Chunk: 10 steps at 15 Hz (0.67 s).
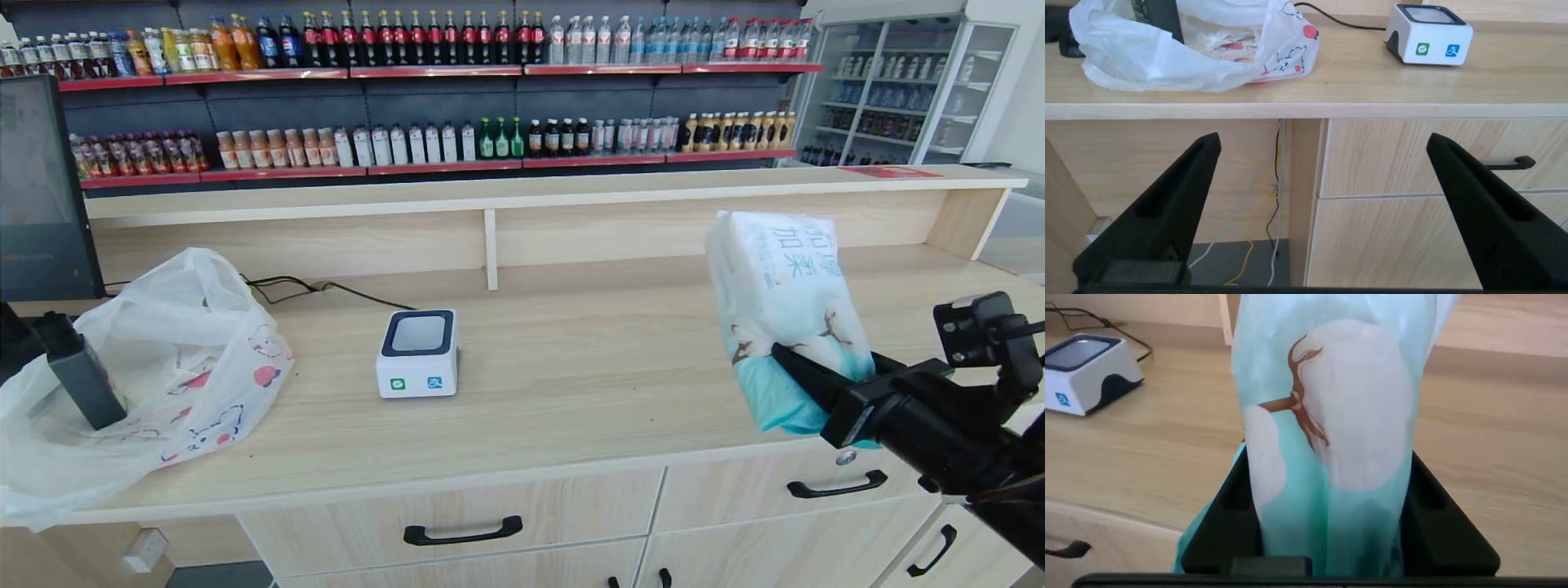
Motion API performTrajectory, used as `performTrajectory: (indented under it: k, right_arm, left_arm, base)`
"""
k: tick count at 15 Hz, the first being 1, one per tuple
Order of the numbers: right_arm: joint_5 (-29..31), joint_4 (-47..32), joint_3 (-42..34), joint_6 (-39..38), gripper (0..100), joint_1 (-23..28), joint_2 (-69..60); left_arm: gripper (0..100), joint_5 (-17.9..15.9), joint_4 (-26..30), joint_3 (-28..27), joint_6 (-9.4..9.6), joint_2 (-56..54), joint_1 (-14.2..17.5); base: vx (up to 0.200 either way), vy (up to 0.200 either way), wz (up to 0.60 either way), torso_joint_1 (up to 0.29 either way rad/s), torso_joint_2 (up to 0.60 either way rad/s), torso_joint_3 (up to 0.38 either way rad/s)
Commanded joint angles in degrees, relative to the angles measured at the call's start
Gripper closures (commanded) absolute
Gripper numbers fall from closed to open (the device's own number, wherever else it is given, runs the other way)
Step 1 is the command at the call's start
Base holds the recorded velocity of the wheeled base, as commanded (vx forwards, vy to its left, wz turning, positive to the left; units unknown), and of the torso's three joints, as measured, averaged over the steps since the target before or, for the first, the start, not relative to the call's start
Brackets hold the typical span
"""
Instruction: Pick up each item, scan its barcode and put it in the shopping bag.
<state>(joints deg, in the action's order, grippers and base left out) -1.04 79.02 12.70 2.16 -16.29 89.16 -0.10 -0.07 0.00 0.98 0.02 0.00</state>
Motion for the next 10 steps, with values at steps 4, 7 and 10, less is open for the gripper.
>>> performTrajectory:
  k: [4,7,10]
  right_arm:
    - [10.0,2.2,8.0,0.5,100,-3.3,4.2]
    - [10.2,10.5,9.7,0.4,100,-5.1,8.5]
    - [10.2,11.0,9.8,0.3,100,-6.5,9.6]
  left_arm:
    - [0,0.0,0.0,0.0,-0.01,0.0,0.0]
    - [0,0.0,0.0,0.0,-0.01,0.0,0.0]
    - [0,0.0,0.0,0.0,-0.01,0.0,0.0]
  base:
    - [0.000,0.000,0.00,0.000,0.00,0.000]
    - [0.000,0.000,0.00,0.000,0.00,0.000]
    - [0.000,0.000,0.00,0.000,0.00,0.000]
